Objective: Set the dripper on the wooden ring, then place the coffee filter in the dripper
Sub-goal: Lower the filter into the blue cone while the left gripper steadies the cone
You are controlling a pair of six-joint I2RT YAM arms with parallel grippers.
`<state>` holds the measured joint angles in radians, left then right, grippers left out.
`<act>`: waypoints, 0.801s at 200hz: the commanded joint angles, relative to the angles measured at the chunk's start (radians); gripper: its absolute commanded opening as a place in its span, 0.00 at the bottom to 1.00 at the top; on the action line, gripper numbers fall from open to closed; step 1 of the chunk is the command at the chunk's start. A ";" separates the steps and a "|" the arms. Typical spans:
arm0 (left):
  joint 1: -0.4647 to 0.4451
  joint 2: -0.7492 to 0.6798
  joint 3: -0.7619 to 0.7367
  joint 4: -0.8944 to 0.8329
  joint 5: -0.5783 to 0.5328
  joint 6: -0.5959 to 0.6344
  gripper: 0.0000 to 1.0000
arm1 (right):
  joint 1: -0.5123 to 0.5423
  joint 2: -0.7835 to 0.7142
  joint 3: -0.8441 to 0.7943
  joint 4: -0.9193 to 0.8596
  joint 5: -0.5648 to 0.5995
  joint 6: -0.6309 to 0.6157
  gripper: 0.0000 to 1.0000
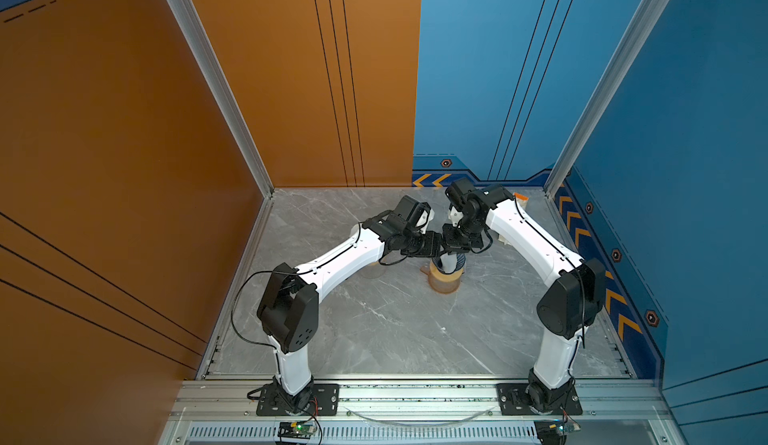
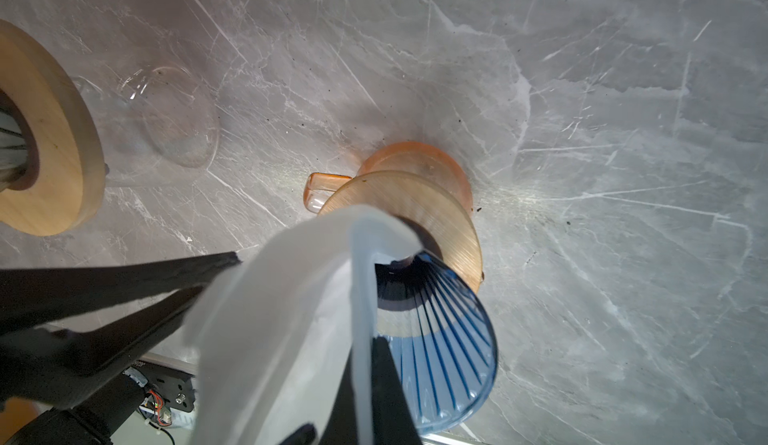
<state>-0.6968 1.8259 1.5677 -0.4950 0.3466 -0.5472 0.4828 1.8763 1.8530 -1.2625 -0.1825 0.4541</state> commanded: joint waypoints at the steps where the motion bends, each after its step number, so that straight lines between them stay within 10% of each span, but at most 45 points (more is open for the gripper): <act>1: -0.008 0.012 0.035 -0.039 0.002 0.007 0.63 | 0.006 -0.006 -0.015 0.005 -0.005 0.012 0.02; 160: -0.022 0.053 0.095 -0.167 -0.038 0.091 0.55 | -0.018 -0.102 -0.071 0.003 0.121 -0.004 0.24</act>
<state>-0.7082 1.8912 1.6653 -0.6300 0.3359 -0.4858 0.4709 1.8126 1.8126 -1.2625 -0.1173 0.4530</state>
